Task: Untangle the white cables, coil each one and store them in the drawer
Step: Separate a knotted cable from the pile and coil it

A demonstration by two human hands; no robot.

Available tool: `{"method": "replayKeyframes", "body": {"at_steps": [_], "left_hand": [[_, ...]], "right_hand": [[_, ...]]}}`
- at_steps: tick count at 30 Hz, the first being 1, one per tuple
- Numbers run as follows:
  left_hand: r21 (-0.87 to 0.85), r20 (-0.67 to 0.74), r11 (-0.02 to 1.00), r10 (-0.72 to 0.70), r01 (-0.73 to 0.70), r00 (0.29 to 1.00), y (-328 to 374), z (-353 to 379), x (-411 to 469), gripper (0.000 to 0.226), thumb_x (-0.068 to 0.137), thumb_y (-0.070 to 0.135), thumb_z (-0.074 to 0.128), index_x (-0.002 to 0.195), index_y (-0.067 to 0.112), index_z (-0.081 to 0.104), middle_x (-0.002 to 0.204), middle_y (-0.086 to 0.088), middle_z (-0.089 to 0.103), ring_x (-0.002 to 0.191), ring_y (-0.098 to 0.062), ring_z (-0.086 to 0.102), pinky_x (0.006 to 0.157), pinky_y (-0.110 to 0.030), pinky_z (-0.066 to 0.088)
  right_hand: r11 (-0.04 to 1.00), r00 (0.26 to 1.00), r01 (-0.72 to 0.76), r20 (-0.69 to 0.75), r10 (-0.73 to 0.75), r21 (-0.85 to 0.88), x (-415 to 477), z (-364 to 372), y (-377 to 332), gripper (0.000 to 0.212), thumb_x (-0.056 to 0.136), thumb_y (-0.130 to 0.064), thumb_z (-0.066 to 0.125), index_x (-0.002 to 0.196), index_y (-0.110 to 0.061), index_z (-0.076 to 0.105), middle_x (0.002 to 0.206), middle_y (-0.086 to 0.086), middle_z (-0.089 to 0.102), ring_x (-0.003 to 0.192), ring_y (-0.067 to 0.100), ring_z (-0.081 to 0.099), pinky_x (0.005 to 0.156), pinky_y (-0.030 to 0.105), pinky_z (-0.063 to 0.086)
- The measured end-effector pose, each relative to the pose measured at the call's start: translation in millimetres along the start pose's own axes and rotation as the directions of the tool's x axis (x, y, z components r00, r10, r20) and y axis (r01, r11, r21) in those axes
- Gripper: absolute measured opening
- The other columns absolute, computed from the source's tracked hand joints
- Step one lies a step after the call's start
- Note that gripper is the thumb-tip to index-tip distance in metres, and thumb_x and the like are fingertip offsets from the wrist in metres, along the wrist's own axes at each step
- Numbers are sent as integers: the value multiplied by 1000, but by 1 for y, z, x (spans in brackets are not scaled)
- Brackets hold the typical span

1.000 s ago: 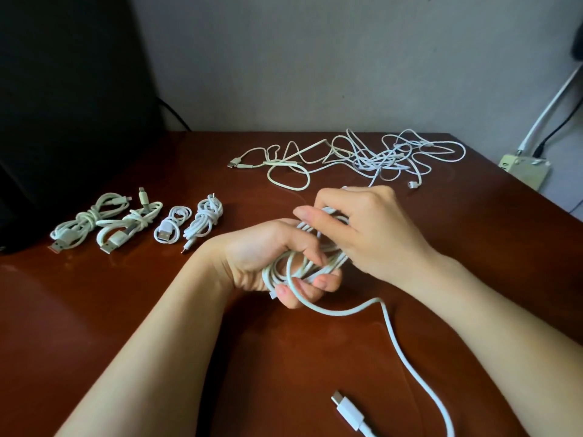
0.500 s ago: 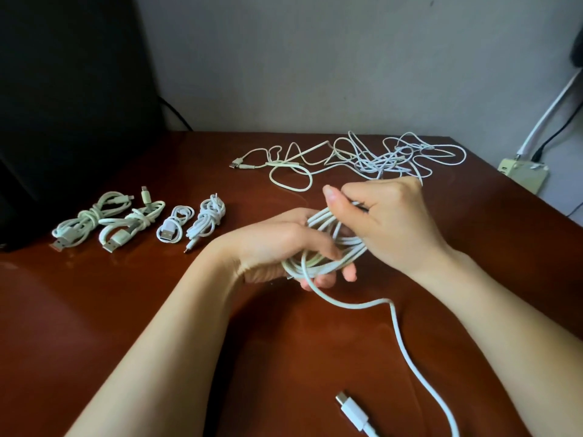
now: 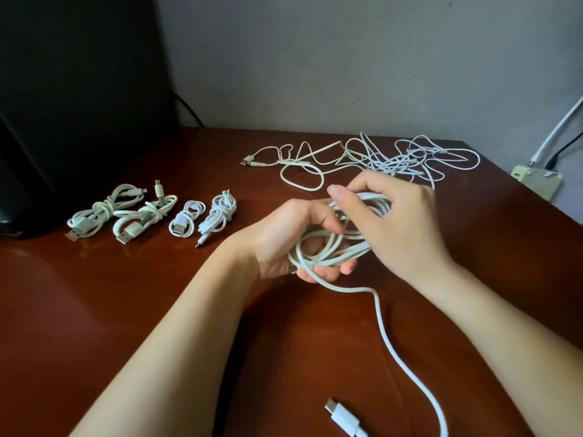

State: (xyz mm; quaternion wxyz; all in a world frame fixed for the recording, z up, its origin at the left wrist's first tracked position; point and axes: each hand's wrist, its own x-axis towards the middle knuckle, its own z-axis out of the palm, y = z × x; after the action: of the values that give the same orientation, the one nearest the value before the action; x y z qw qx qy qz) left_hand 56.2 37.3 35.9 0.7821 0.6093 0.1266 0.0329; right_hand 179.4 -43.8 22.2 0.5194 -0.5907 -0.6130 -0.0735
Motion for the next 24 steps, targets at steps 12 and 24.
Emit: {"method": "replayKeyframes", "body": {"at_steps": [12,24], "left_hand": [[130,-200,991,55,-29,978,-7,-8,6,52,68,15,56,119,5,53,81,-17,69,50,-18,60,51,-21,50],[-66,-135,994,75,-84,988,-15,5,14,48,77,47,52,109,11,55,83,-14,73,85,-30,71,91,-38,54]], "right_hand": [[995,994,-6,-109,-4,-97,12,-8,19,45,91,-29,60,53,-6,58,42,9,44,45,27,48,50,29,32],[976,942,-208,-283,181,-68,21,-21,41,54,93,-37,56,56,3,55,44,13,51,45,19,47,58,33,37]]}}
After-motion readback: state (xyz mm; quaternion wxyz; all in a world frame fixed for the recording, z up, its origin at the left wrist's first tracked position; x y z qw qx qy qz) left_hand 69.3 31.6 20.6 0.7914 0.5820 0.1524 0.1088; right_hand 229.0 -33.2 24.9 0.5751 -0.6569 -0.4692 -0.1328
